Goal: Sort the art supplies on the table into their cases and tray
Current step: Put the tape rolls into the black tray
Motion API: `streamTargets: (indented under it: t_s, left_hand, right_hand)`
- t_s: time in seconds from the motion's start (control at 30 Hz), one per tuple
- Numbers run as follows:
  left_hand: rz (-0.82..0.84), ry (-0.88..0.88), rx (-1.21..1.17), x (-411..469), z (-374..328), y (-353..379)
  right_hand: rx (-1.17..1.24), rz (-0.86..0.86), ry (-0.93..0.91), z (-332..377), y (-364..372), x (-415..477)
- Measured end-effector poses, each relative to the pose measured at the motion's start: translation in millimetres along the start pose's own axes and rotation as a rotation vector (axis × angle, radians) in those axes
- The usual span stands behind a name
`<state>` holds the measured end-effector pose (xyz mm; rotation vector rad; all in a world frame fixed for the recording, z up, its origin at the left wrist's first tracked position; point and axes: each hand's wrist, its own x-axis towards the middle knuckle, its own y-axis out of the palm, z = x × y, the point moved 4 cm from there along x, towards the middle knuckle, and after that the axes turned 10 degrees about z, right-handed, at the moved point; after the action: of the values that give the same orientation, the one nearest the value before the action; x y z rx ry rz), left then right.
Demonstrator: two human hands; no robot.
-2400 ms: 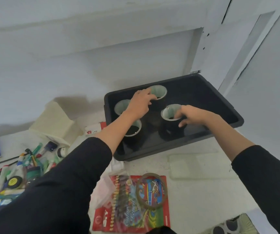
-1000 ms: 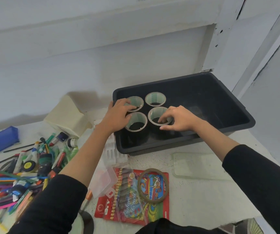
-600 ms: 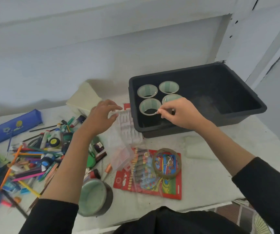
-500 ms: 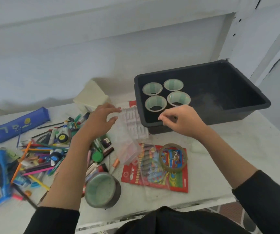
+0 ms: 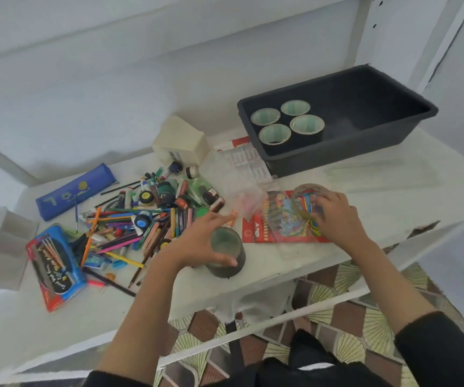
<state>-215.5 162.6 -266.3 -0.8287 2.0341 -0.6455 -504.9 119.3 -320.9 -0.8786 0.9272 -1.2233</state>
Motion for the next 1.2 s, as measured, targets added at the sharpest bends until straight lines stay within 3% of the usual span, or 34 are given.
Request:
streamTargets:
  t_s: [0.1, 0.23, 0.37, 0.5, 0.63, 0.83, 1.03, 1.2]
  left_hand:
    - [0.050, 0.006, 0.112, -1, 3, 16]
    - [-0.015, 0.019, 0.181, 2, 5, 24]
    - [-0.097, 0.065, 0.024, -1, -1, 17]
    - [-0.266, 0.177, -0.201, -2, -16, -1]
    - [-0.417, 0.237, -0.254, 14, -39, -25]
    - [-0.623, 0.282, -0.312, 67, -83, -66]
    - [-0.768, 0.239, -0.338, 147, -133, -113]
    - [-0.743, 0.215, -0.340, 224, -164, -146]
  right_hand:
    - [0.041, 0.017, 0.016, -3, 8, -6]
    - [0.011, -0.023, 0.042, -3, 5, -9]
    - [-0.020, -0.085, 0.061, 1, -6, -9]
    - [0.197, -0.250, 0.009, 8, -33, -14]
    - [0.438, -0.253, -0.105, 19, -67, -1]
    - [0.573, -0.284, -0.237, 19, -127, 44]
    - [0.367, -0.186, -0.223, -35, -169, 126]
    - [0.087, -0.021, -0.140, -93, -185, 194]
